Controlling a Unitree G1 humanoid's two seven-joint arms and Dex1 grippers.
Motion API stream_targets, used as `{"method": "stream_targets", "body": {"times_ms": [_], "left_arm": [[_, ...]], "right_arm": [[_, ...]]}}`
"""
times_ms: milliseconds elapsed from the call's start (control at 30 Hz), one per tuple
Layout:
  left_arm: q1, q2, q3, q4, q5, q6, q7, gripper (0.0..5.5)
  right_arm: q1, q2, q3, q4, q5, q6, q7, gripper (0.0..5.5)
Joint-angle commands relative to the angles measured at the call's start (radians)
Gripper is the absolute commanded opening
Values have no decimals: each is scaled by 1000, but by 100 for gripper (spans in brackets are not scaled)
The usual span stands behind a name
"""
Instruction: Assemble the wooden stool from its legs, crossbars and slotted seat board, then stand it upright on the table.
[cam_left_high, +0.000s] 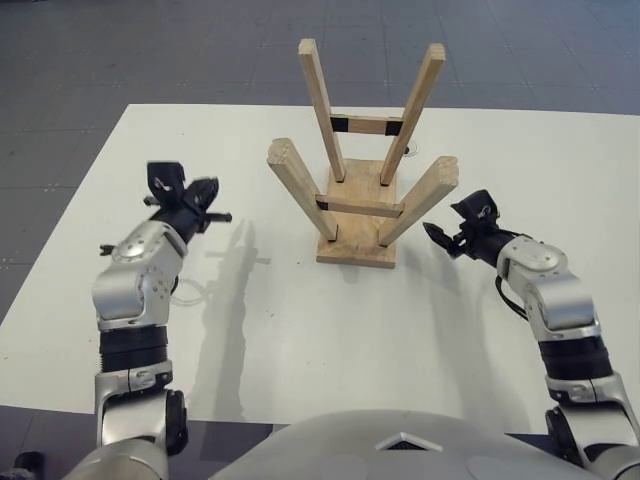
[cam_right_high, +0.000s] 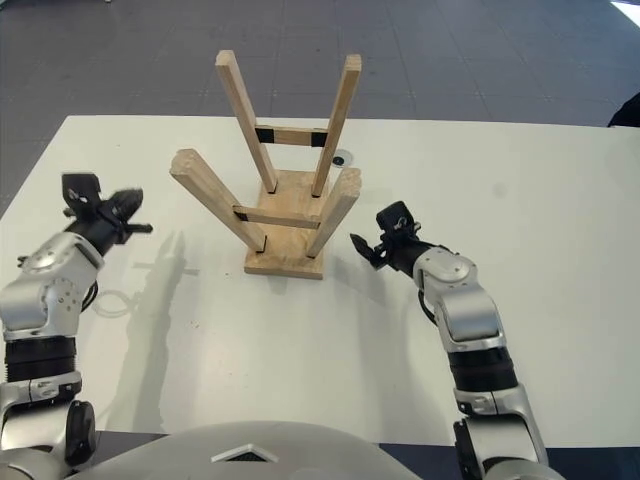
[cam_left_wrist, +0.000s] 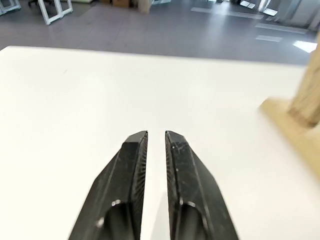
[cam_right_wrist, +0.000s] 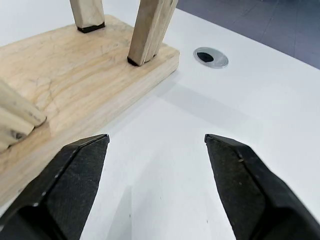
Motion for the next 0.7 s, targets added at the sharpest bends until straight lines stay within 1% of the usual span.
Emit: {"method": "stream_targets", "body": {"times_ms": [33,100,200,267,333,367,433,533,600,700], "left_arm": [[55,4,83,112,84,-87,92,64],[68,8,132,170,97,-116,119,64],[67,7,158,207,111,-149,112,64],[56,11,188,249,110,-168,122,64],[47,13,197,269,116,-177,120,64],[38,9,194,265,117,-178,116,64],[15,-10,179,242,113,-163,105,64],[1,-38,145,179,97,-130,75,64],[5,-53,112,87,64,-48,41,64],[37,-38,41,-122,15,193,9,64]], "right_arm": [[-79,73,60,75,-20,-77,20,354],[-100,91,89,83,-33,-96,32,354],[-84,87,128,13,-36,-87,70,354],[-61,81,182,-102,-18,-41,117,354],[-42,74,259,-211,20,60,183,354],[-42,92,261,-231,58,117,197,354],[-55,132,211,-237,144,208,202,317],[-78,121,91,-233,190,267,157,317],[-65,67,19,-262,195,298,138,317],[3,-68,-34,-291,195,332,179,317]]}}
